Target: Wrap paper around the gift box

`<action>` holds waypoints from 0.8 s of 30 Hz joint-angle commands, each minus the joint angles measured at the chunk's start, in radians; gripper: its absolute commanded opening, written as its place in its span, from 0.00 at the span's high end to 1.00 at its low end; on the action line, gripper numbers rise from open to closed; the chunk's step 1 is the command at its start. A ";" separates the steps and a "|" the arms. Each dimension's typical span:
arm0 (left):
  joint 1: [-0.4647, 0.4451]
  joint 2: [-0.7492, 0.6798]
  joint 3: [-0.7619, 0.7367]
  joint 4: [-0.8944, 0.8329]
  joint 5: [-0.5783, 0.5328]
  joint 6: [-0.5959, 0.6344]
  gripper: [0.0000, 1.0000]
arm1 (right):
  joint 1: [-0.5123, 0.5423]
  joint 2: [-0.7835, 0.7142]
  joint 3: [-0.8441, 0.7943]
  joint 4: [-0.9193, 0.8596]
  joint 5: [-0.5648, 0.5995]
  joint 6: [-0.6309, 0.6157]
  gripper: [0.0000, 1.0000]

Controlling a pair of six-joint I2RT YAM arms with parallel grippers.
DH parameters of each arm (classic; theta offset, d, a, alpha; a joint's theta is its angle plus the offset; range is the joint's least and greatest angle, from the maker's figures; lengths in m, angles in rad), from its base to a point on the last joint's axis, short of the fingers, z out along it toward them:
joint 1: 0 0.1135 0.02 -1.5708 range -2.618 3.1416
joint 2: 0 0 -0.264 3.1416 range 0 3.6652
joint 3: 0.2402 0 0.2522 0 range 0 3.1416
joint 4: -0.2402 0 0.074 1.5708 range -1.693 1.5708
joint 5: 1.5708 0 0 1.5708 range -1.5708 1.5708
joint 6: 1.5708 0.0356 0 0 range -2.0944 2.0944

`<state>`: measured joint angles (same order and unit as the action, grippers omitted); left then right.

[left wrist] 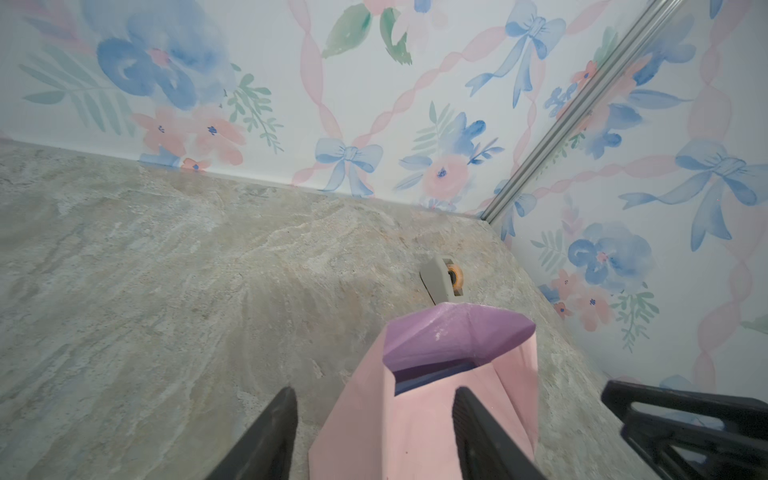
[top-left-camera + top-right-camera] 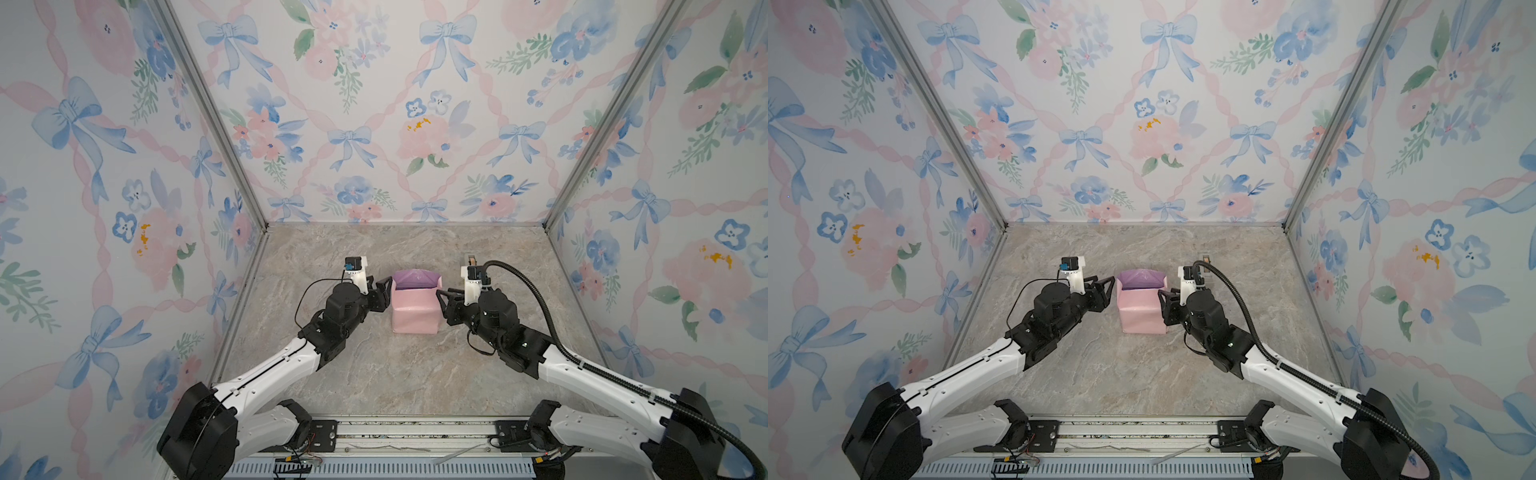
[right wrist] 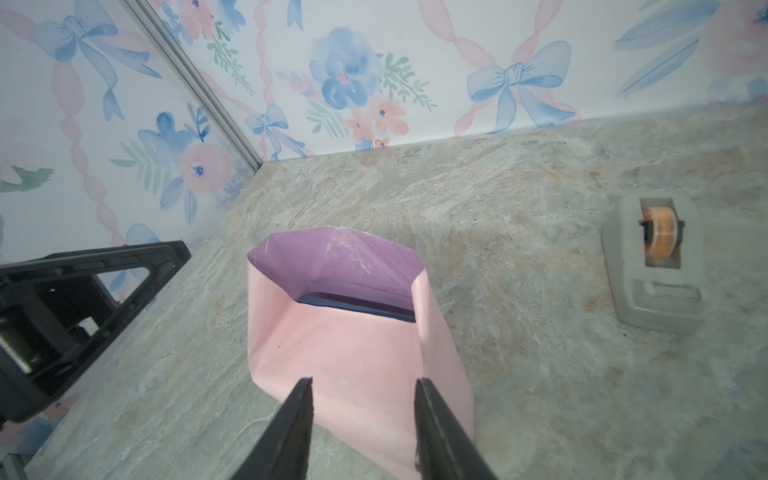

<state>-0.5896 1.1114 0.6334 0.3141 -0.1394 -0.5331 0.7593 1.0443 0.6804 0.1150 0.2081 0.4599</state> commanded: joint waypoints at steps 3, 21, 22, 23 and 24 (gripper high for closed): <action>0.083 0.005 -0.060 -0.074 0.089 -0.052 0.37 | -0.116 -0.024 0.023 -0.150 -0.086 0.015 0.57; 0.056 0.203 -0.059 0.034 0.217 -0.127 0.37 | -0.166 0.207 0.090 -0.129 -0.119 0.062 0.54; 0.053 0.205 -0.059 0.038 0.221 -0.128 0.37 | -0.158 0.216 0.095 -0.125 -0.118 0.059 0.54; 0.047 0.205 -0.057 0.041 0.220 -0.128 0.37 | -0.151 0.225 0.097 -0.121 -0.119 0.057 0.54; 0.044 0.206 -0.057 0.041 0.220 -0.129 0.37 | -0.145 0.232 0.102 -0.119 -0.118 0.054 0.54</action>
<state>-0.5369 1.3071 0.5705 0.3222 0.0643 -0.6487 0.5949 1.2598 0.7498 -0.0170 0.0887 0.5312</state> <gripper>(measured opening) 0.629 0.463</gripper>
